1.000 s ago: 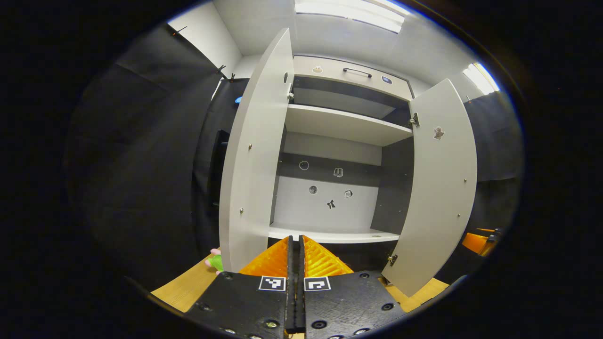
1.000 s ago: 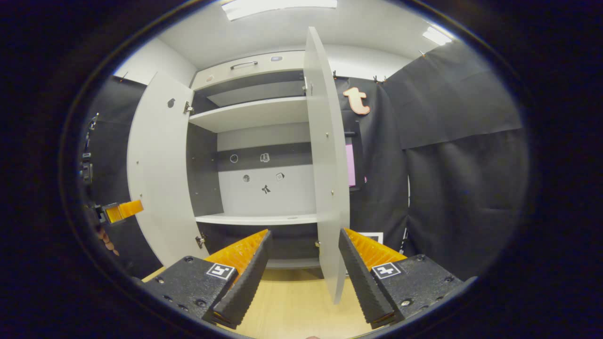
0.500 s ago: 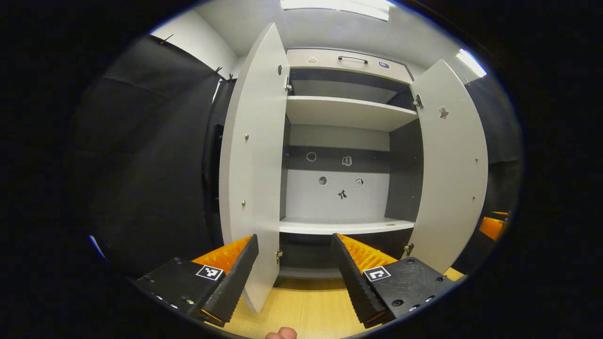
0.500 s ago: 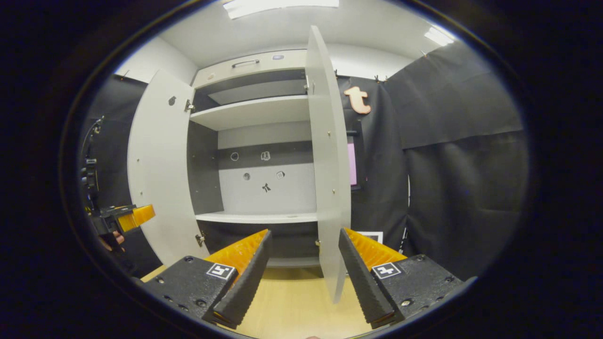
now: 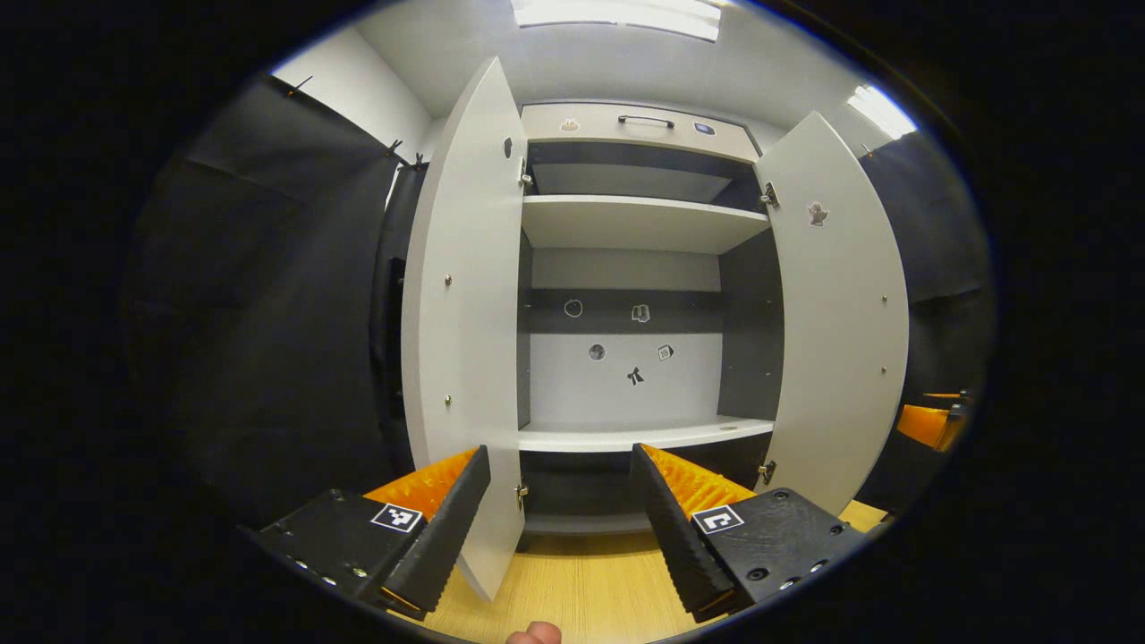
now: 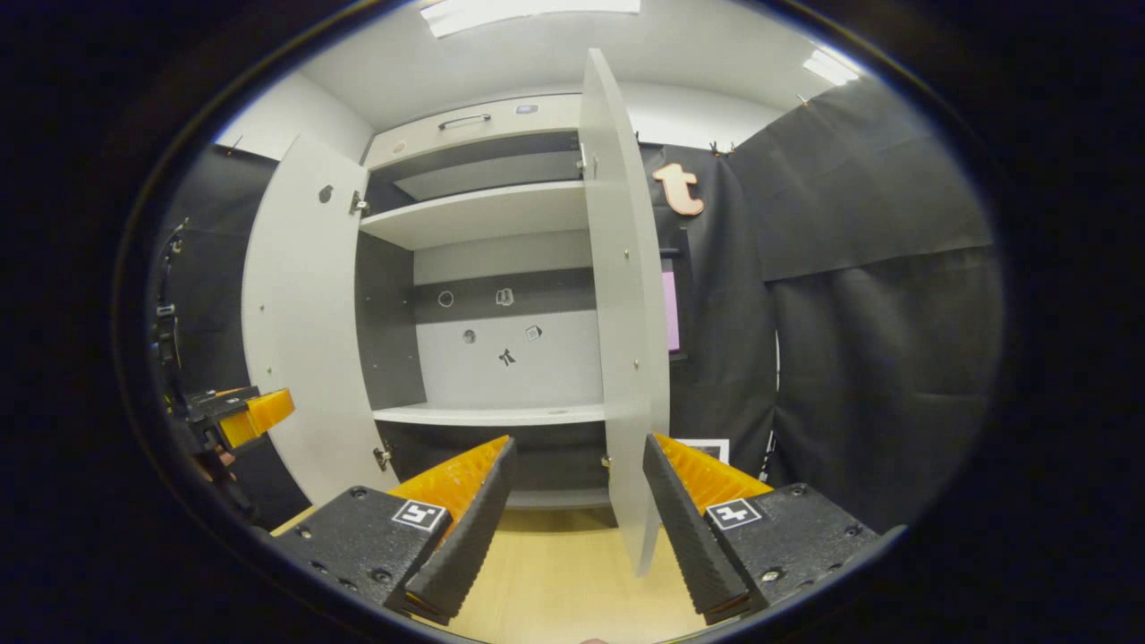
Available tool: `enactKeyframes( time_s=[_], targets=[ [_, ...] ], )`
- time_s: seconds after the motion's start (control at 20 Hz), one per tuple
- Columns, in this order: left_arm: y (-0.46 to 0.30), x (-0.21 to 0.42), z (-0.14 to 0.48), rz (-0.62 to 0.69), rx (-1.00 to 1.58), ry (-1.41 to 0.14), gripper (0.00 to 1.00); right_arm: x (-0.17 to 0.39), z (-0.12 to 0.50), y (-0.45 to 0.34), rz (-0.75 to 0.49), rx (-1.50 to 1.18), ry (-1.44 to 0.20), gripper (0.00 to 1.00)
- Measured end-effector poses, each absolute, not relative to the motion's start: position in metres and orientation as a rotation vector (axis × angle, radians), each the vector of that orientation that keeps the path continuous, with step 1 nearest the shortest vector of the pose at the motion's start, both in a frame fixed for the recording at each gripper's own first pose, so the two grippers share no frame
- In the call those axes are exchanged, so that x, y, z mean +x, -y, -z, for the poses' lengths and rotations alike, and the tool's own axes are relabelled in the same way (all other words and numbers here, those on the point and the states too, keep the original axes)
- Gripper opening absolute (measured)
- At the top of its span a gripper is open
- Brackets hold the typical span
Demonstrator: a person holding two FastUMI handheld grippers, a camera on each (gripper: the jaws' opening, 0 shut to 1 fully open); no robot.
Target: Open the right door of the double-door shoe cabinet with the right hand, and open the left door with the left hand.
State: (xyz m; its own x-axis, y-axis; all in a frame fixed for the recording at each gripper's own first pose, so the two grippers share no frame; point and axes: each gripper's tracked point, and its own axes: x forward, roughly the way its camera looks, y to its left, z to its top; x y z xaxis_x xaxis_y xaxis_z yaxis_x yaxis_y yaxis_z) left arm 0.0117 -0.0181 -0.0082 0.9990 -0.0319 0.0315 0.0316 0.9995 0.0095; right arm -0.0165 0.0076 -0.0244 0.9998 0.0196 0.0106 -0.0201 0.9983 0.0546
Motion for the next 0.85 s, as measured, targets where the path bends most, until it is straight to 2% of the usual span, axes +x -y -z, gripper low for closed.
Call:
enactKeyframes(
  time_s=[0.85],
  targets=[
    [0.011,0.008,0.001,0.024,-0.004,0.054,0.94,-0.017,0.027,-0.014,-0.028,0.062,0.008,0.91]
  ],
)
